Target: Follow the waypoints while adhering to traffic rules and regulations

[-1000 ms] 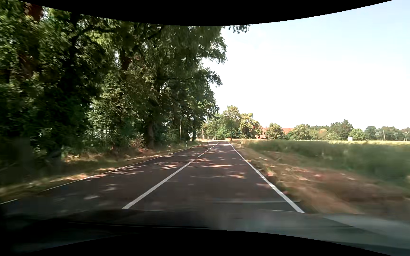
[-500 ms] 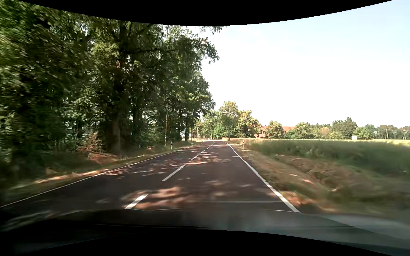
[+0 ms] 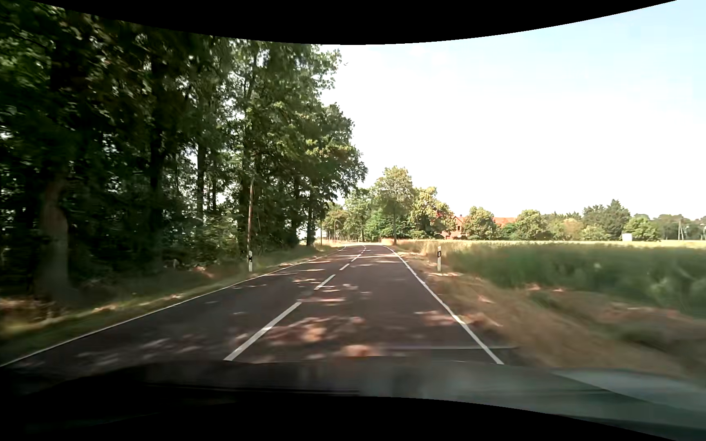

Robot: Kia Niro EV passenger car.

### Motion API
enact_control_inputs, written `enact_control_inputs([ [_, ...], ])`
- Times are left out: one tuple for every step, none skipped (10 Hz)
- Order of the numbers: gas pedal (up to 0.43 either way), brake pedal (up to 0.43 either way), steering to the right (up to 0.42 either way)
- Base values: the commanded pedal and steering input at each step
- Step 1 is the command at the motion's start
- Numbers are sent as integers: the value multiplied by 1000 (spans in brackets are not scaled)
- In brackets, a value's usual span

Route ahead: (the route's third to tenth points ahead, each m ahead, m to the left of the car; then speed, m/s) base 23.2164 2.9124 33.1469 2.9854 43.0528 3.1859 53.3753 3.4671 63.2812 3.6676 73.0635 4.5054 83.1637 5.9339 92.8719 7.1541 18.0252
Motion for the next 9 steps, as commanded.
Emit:
enact_control_inputs([
  [429, 6, 1],
  [429, 6, 0],
  [429, 6, -4],
  [429, 6, -4],
  [421, 6, -4],
  [421, 6, -4],
  [421, 6, -3],
  [421, 6, -2],
  [421, 6, -2],
])
